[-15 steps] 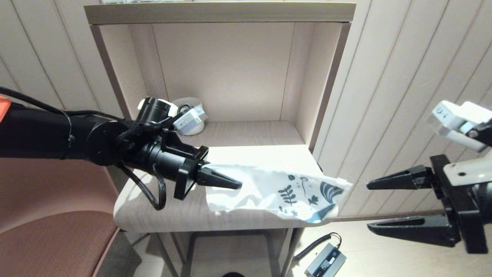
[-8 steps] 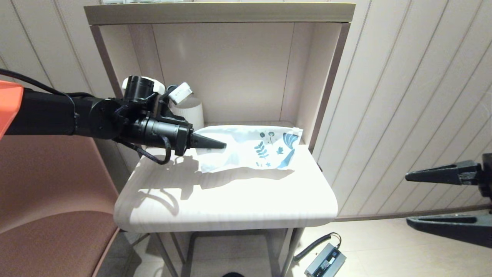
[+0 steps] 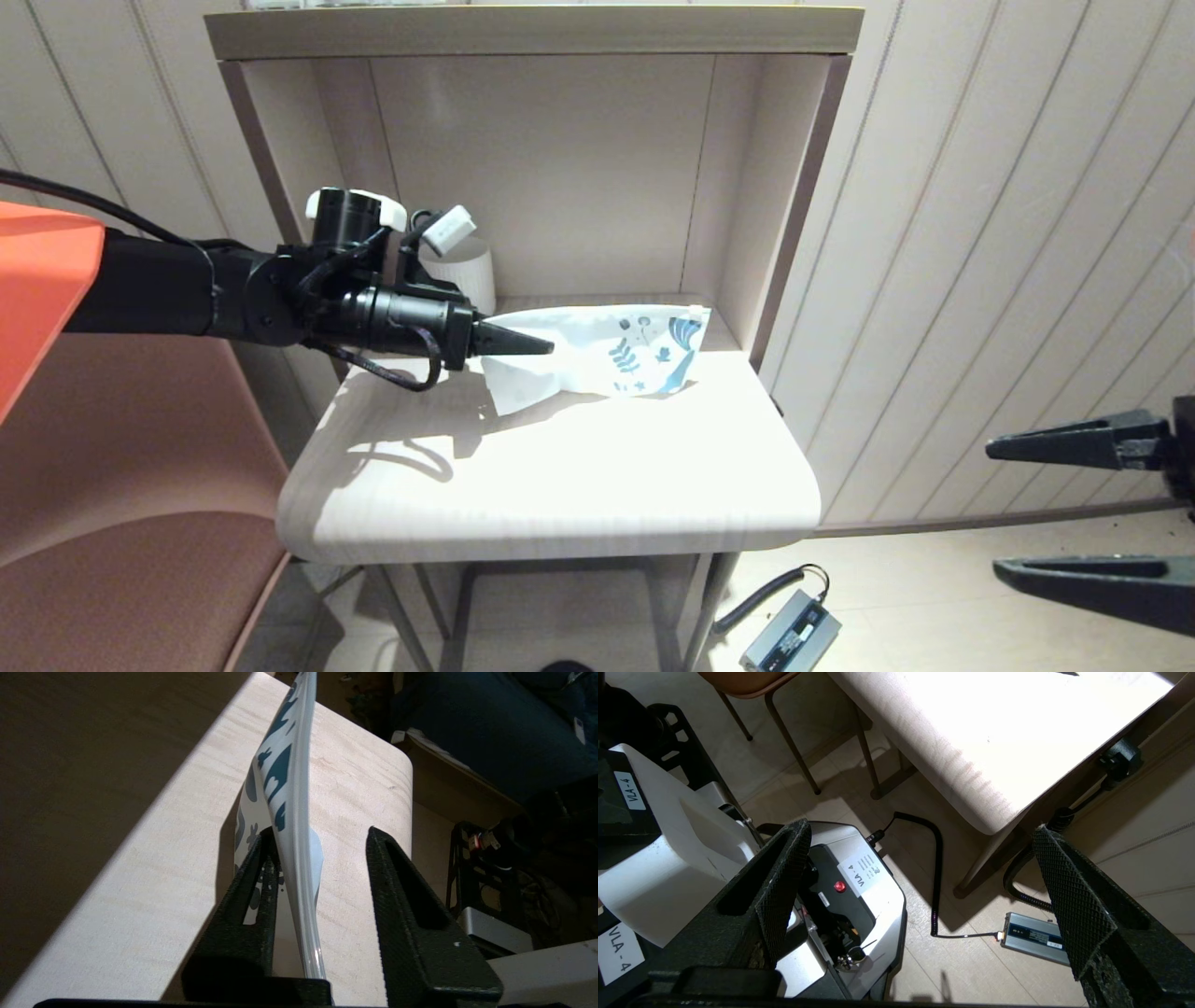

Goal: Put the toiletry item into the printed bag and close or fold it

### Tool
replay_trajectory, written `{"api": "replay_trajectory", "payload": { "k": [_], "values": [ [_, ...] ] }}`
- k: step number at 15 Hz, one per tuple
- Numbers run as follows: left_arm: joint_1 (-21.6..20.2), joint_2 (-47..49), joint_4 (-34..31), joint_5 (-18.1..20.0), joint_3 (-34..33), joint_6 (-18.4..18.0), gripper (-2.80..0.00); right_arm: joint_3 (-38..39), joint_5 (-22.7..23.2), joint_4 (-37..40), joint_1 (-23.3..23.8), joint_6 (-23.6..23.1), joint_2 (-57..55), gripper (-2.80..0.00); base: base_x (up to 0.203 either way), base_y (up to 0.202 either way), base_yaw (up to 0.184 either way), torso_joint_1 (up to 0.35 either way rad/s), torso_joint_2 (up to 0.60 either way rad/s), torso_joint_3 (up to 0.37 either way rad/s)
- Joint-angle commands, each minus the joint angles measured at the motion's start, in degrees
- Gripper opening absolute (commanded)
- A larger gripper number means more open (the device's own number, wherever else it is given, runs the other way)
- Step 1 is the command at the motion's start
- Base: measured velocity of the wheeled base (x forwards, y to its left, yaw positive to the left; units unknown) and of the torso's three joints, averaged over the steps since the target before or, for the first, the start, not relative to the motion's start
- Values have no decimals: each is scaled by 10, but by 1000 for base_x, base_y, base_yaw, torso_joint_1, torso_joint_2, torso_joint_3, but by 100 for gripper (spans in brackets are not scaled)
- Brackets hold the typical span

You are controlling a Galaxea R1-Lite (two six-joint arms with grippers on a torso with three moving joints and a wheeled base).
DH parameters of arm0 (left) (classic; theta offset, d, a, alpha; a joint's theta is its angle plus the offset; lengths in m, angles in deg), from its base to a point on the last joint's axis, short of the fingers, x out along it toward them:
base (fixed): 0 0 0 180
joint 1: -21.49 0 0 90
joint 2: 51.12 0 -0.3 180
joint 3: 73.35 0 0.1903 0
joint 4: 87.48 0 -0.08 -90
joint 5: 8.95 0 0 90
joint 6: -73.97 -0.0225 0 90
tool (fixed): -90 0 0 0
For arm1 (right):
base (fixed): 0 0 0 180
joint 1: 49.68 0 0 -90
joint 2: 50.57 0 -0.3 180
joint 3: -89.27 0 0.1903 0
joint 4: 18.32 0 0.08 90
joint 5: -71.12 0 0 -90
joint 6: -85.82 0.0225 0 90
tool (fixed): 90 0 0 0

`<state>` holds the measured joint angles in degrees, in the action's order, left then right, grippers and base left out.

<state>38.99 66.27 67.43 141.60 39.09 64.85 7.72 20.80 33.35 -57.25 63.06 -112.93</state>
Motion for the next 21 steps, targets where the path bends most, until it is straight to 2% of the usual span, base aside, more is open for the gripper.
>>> {"api": "replay_trajectory", "payload": {
  "k": [1, 4, 9, 11, 14, 15, 18, 19, 21],
  "values": [
    [0, 2, 2, -3, 3, 0, 0, 7, 2, 1, -1, -2, 2, 0, 0, 0, 0, 0, 0, 0],
    [-6, -2, 50, -49, -4, 4, 0, 11, 3, 1, -2, -2, 2, 0, 0, 0, 0, 0, 0, 0],
    [-33, -56, 87, -51, -36, 10, 0, 18, 7, 1, -1, -2, 4, 0, 0, 0, 0, 0, 0, 0],
    [-39, -102, 92, -42, -79, 9, 0, 16, 11, 1, -1, -1, 8, 0, 0, 0, 0, 0, 0, 0],
    [-38, -198, 105, -22, -192, 0, 0, 20, 11, 0, 1, 1, 18, 0, 0, 0, 0, 0, 0, 0],
    [-38, -243, 110, -18, -236, 0, -280, 27, 11, -7, 0, 3, 29, 0, 0, 0, 0, 0, 0, 0],
    [-38, -386, 109, -28, -345, 1, -280, 36, 10, -14, -1, 14, 68, 0, 0, 0, 0, 0, 0, 0],
    [-39, -440, 102, -44, -376, 1, -280, 39, 7, -13, 1, 22, 84, 0, 0, 0, 0, 0, 0, 0],
    [-40, -564, 57, -105, -417, 2, -280, 40, -13, 2, 18, 47, 127, 0, 0, 0, 0, 0, 0, 0]
  ]
}}
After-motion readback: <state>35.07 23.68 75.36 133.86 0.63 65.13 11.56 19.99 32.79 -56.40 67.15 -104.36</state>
